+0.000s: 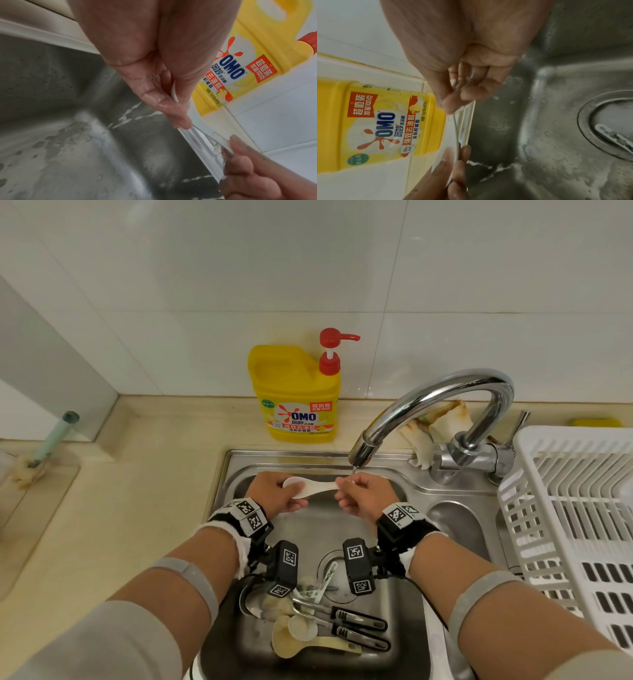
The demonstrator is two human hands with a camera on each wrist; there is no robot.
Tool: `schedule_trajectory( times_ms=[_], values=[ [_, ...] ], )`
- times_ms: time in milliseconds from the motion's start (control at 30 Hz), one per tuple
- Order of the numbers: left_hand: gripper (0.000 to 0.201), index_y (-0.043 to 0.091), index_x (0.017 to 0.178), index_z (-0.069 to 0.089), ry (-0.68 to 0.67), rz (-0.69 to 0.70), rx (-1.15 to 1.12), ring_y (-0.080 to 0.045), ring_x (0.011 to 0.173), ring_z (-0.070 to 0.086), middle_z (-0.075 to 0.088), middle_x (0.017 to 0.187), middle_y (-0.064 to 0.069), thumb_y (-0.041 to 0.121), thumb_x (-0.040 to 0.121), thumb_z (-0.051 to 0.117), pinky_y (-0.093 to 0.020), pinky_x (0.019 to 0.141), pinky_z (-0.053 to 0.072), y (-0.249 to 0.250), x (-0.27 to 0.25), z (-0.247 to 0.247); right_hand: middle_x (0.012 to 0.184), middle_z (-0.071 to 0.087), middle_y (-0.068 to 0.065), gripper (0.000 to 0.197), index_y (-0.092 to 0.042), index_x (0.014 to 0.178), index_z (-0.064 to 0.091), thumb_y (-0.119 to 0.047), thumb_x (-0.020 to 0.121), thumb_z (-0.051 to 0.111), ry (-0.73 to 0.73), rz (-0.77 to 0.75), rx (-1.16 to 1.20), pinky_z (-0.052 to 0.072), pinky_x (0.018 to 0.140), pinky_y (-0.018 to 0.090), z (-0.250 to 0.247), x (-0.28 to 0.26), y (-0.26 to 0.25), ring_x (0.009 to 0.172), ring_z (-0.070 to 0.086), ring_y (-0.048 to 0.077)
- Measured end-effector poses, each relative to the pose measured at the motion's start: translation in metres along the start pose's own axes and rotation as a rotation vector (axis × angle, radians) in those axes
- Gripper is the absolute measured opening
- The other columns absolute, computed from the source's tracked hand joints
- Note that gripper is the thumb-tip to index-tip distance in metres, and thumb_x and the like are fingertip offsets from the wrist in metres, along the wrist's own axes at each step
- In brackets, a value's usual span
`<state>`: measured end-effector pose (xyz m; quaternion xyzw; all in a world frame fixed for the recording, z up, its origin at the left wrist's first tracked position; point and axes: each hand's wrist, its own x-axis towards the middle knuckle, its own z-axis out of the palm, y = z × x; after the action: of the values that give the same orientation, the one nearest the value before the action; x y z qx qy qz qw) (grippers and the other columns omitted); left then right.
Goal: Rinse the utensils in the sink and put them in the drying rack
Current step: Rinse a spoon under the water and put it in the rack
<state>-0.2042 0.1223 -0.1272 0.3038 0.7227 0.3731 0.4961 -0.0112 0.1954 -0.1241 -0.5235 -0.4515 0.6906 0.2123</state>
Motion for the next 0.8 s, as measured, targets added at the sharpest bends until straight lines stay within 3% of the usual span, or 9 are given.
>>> schedule_trajectory(
  times_ms=[100,267,400,500,700,800],
  values=[
    [0.016,0.002,0.109,0.069,-0.025,0.008,-0.018,-0.015,0.070,0.076,0.074,0.083,-0.014,0.006,0.096,0.061,-0.016,0.055,0.054,0.002,-0.001,0.004,0.072,0.073,0.013,0.014,-0.007,0.083,0.067,-0.018,0.089,0.074,0.037,-0.005,-0.019,0.050,0.052,0.024,-0.003,0.000,0.001,0.052,0.060,0.014],
    [0.013,0.008,0.098,0.070,-0.046,0.018,-0.067,-0.017,0.070,0.076,0.072,0.091,-0.017,0.001,0.095,0.059,-0.017,0.057,0.056,0.002,0.000,0.012,0.086,0.076,0.019,0.020,-0.002,0.096,0.069,-0.010,0.103,0.051,-0.014,0.040,0.167,0.057,0.059,0.024,-0.008,-0.004,-0.001,0.067,0.073,0.019],
    [0.014,0.007,0.100,0.071,-0.074,0.013,-0.096,-0.022,0.075,0.077,0.072,0.094,-0.019,-0.001,0.095,0.059,-0.020,0.061,0.059,0.002,0.001,0.016,0.082,0.075,0.016,0.014,0.000,0.102,0.069,-0.011,0.095,0.065,-0.029,0.043,0.149,0.054,0.054,0.022,-0.008,-0.008,-0.003,0.061,0.069,0.016],
    [0.015,0.007,0.102,0.070,-0.085,0.018,-0.118,-0.022,0.078,0.077,0.073,0.096,-0.018,0.000,0.095,0.059,-0.020,0.062,0.058,0.001,0.001,0.017,0.083,0.075,0.017,0.011,-0.004,0.099,0.071,-0.013,0.096,0.065,-0.014,0.040,0.161,0.054,0.056,0.022,-0.008,-0.007,-0.003,0.062,0.070,0.015],
    [0.024,0.008,0.115,0.067,-0.127,-0.043,-0.235,-0.024,0.089,0.075,0.074,0.102,-0.019,0.020,0.094,0.067,-0.025,0.070,0.059,0.001,0.002,0.027,0.086,0.074,0.017,0.019,0.002,0.107,0.070,-0.012,0.093,0.068,-0.026,0.018,0.311,0.059,0.066,0.028,-0.012,-0.009,-0.001,0.073,0.071,0.019],
    [0.027,0.009,0.116,0.066,-0.156,-0.057,-0.270,-0.018,0.083,0.073,0.073,0.096,-0.014,0.022,0.093,0.069,-0.021,0.068,0.057,0.001,0.000,0.033,0.085,0.073,0.017,0.015,0.000,0.106,0.071,-0.009,0.096,0.063,-0.004,-0.004,0.239,0.059,0.065,0.028,-0.018,-0.006,-0.002,0.070,0.072,0.017]
  ],
)
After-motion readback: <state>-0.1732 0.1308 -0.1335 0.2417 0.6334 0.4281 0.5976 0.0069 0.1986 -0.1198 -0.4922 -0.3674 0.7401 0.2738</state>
